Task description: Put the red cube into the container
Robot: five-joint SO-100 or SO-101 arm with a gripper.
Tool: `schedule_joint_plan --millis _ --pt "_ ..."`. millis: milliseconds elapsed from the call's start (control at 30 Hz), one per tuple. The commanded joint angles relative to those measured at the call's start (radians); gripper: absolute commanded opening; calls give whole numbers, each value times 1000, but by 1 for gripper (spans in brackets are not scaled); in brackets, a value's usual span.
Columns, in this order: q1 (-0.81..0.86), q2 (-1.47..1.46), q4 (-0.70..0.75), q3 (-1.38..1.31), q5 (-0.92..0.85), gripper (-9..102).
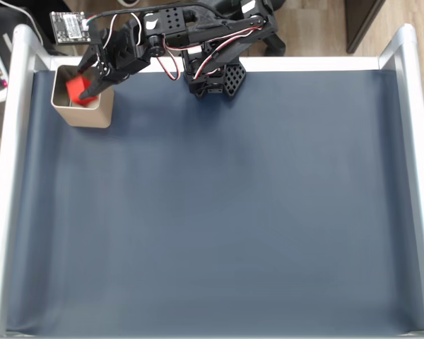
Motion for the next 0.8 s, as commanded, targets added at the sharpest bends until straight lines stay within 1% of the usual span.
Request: schedule_joint_plan --millis 0,267,400,467,567,667,767 --pt "9 14 -32 -6 25 21" --pt "12 14 -51 0 37 22" --pt "12 14 -64 3 38 20" --pt "8 14 -84 9 40 17" --pt "-5 23 -107 12 51 10" --pt "-41 41 -114 5 75 0" --pt "-129 63 -114 -14 104 0"
